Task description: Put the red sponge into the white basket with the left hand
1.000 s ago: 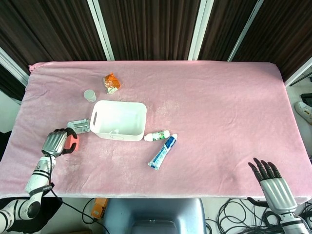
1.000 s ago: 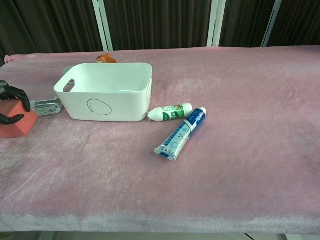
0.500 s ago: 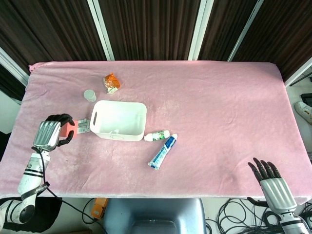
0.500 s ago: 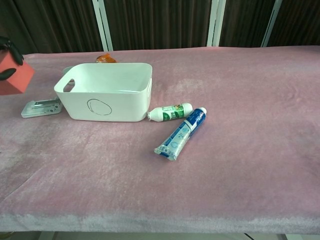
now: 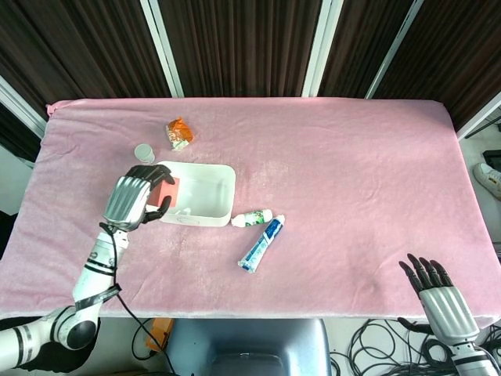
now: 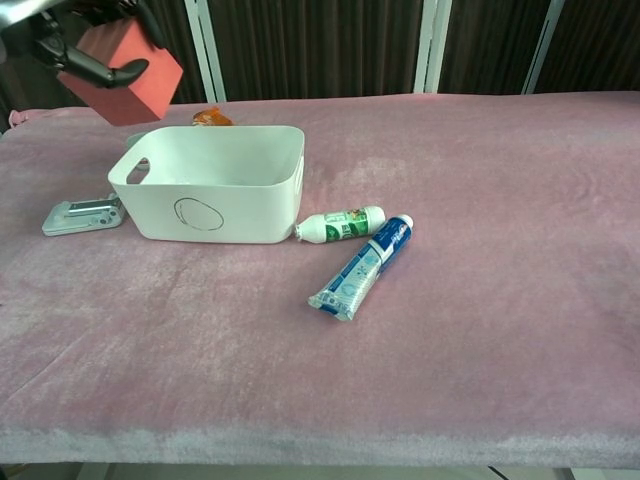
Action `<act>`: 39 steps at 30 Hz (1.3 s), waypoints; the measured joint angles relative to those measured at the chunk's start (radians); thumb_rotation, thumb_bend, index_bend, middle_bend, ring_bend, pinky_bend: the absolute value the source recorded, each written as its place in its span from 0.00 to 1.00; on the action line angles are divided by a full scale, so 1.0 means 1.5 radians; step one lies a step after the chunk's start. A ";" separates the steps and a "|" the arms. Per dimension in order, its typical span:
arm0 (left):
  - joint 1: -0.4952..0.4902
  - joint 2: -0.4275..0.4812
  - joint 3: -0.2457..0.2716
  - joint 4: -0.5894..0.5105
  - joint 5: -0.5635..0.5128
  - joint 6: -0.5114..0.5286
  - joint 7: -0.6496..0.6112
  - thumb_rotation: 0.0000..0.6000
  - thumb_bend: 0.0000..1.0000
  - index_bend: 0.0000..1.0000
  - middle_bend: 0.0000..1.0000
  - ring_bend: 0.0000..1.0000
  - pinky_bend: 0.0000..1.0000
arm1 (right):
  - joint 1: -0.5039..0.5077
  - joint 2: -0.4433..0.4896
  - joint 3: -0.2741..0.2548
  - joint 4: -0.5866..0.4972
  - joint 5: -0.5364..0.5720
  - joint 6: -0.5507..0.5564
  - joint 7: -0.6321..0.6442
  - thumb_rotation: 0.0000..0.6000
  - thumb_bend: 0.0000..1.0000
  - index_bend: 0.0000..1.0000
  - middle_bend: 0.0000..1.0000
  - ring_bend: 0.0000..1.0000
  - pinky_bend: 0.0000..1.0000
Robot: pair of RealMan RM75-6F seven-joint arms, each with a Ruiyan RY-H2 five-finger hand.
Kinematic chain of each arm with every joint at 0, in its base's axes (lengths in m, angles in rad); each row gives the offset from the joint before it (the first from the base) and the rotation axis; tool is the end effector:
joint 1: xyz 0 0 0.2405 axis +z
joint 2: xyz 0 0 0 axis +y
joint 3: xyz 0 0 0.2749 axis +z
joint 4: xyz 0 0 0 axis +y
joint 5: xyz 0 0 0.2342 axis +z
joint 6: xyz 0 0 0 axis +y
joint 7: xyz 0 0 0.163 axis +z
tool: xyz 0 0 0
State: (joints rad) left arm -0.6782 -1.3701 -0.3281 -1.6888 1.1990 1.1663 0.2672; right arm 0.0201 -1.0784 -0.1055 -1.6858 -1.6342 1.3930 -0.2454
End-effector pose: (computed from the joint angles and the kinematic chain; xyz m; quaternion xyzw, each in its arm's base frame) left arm -0.1176 0.3897 0.0624 -0.6478 -0.3410 -0.5124 0.4490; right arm -0.3343 -0.1386 0.1086 0.7059 -0.3749 0.2616 0.5410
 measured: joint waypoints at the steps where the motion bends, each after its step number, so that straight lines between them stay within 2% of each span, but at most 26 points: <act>1: -0.007 -0.013 -0.002 0.001 -0.008 -0.001 0.006 1.00 0.55 0.41 0.28 0.37 0.74 | 0.000 0.001 0.000 0.000 0.000 0.000 0.001 1.00 0.05 0.00 0.00 0.00 0.19; 7: -0.044 -0.108 -0.014 0.028 -0.042 0.015 0.055 1.00 0.54 0.37 0.24 0.32 0.74 | 0.002 0.006 -0.001 -0.003 -0.001 -0.003 0.007 1.00 0.05 0.00 0.00 0.00 0.19; 13: -0.073 -0.202 -0.025 0.113 -0.045 0.060 0.082 1.00 0.54 0.31 0.19 0.26 0.73 | 0.003 0.012 -0.004 -0.004 -0.008 -0.002 0.019 1.00 0.05 0.00 0.00 0.00 0.19; 16: -0.085 -0.237 -0.030 0.161 -0.043 0.073 0.078 1.00 0.53 0.26 0.16 0.22 0.70 | 0.004 0.016 -0.004 -0.006 -0.007 -0.004 0.025 1.00 0.05 0.00 0.00 0.00 0.19; 19: -0.093 -0.262 -0.034 0.197 -0.042 0.081 0.075 1.00 0.53 0.19 0.10 0.16 0.61 | 0.005 0.018 -0.004 -0.006 -0.007 -0.005 0.028 1.00 0.05 0.00 0.00 0.00 0.19; 22: -0.098 -0.272 -0.034 0.211 -0.041 0.082 0.075 1.00 0.52 0.14 0.05 0.11 0.53 | 0.005 0.018 -0.004 -0.006 -0.007 -0.006 0.029 1.00 0.05 0.00 0.00 0.00 0.19; 24: -0.097 -0.272 -0.032 0.211 -0.042 0.081 0.075 1.00 0.48 0.06 0.01 0.04 0.41 | 0.005 0.019 -0.004 -0.006 -0.007 -0.006 0.030 1.00 0.05 0.00 0.00 0.00 0.19; 25: -0.097 -0.271 -0.031 0.209 -0.043 0.078 0.075 1.00 0.47 0.05 0.01 0.03 0.40 | 0.005 0.019 -0.004 -0.005 -0.007 -0.005 0.030 1.00 0.05 0.00 0.00 0.00 0.19; 27: -0.094 -0.265 -0.030 0.198 -0.046 0.073 0.074 1.00 0.40 0.00 0.00 0.00 0.28 | 0.006 0.019 -0.004 -0.006 -0.007 -0.005 0.030 1.00 0.05 0.00 0.00 0.00 0.19; 33: -0.080 -0.227 -0.026 0.147 -0.045 0.046 0.025 1.00 0.33 0.00 0.00 0.00 0.20 | 0.007 0.017 -0.003 -0.006 -0.005 -0.009 0.028 1.00 0.05 0.00 0.00 0.00 0.19; 39: -0.069 -0.215 -0.020 0.145 -0.028 0.042 -0.017 1.00 0.32 0.00 0.00 0.00 0.17 | 0.008 0.017 -0.002 -0.007 -0.002 -0.012 0.025 1.00 0.05 0.00 0.00 0.00 0.19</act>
State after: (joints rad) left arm -0.7816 -1.6932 -0.3580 -1.4710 1.1570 1.2291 0.2420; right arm 0.0318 -1.0534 -0.1085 -1.6957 -1.6368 1.3754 -0.2081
